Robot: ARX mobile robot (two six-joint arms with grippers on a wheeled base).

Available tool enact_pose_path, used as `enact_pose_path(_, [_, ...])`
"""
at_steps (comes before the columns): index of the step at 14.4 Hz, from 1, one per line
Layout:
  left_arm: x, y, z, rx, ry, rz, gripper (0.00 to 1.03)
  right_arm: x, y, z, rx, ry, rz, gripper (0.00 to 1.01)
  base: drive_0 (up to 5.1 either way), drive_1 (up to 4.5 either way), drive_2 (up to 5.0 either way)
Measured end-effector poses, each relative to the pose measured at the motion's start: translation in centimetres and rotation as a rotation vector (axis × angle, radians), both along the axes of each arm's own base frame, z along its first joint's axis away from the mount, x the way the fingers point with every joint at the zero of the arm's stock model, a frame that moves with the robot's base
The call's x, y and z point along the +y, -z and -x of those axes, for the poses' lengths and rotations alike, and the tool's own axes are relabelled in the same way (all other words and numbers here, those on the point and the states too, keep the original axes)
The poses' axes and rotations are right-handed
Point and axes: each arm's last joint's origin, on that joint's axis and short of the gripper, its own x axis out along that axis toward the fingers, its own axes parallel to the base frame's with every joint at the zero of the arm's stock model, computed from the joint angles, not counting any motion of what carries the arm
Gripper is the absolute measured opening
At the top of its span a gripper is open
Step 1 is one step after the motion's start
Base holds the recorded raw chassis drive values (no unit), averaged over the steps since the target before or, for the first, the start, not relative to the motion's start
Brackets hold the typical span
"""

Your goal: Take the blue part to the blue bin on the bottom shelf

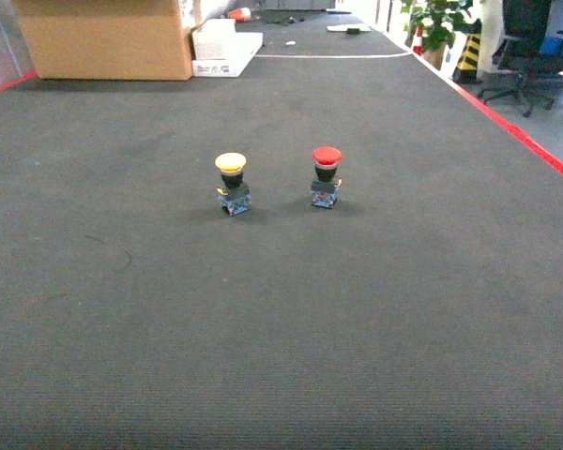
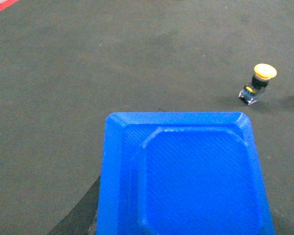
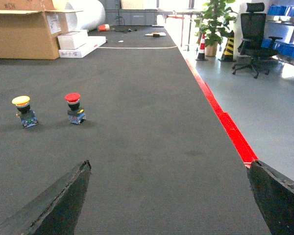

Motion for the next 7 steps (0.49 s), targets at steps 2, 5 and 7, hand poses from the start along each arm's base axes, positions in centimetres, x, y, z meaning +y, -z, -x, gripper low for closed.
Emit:
enact_pose_path(2, [-0.5, -2.3, 4.3, -0.129, -0.034, 0.011, 0.43, 0.0, 0.0, 0.0, 0.0, 0.0, 0.0, 0.98, 0.0, 0.0, 0.0])
enact_pose_path(5, [-0.7, -2.2, 7.7, -0.183, -0.023, 0.014, 0.43, 0.0, 0.0, 0.0, 0.0, 0.0, 0.0, 0.98, 0.0, 0.0, 0.0])
enact_pose_path(7, [-0.7, -2.1, 8.0, -0.192, -0.023, 0.014, 0.43, 0.0, 0.0, 0.0, 0.0, 0.0, 0.0, 0.98, 0.0, 0.0, 0.0])
